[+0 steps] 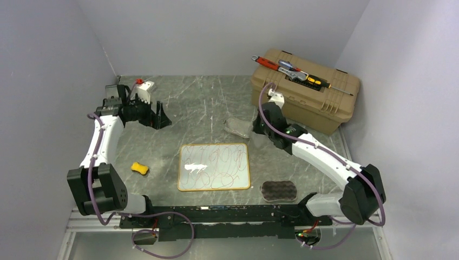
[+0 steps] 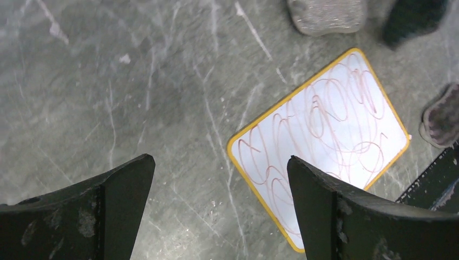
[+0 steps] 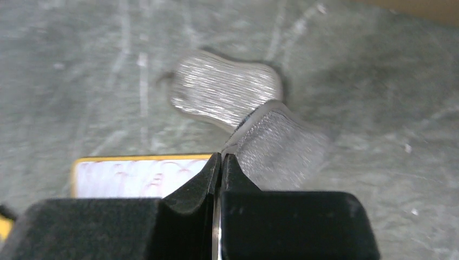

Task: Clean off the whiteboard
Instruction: Adjust the whiteboard eraser.

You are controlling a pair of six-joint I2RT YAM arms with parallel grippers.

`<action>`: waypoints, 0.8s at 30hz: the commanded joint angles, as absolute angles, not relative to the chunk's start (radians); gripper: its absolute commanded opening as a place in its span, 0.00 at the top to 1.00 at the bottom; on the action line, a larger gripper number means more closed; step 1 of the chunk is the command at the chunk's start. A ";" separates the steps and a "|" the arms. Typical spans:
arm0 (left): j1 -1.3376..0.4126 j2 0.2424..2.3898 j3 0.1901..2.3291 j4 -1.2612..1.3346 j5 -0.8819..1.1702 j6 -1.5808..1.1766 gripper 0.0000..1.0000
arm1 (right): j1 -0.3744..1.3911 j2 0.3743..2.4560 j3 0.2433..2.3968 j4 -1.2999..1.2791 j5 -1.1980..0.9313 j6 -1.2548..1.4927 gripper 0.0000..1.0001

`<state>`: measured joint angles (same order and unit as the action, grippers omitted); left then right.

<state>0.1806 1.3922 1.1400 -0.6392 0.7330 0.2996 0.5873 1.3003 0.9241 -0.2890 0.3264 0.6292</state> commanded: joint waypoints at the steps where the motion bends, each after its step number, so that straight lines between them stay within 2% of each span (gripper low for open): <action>1: 0.130 1.318 1.246 -0.783 0.837 0.455 0.00 | 0.699 1.270 1.081 -0.286 0.391 0.639 1.00; 6: 0.015 1.214 1.257 -0.818 0.839 0.513 0.01 | 0.865 1.339 1.261 -0.265 0.491 0.657 1.00; 13: -0.144 1.024 1.162 -0.705 0.800 0.418 0.00 | 1.098 1.463 1.488 -0.250 0.658 0.633 1.00; 24: -0.189 0.862 1.108 -0.638 0.824 0.275 0.01 | 1.281 1.510 1.536 -0.147 0.742 0.618 1.00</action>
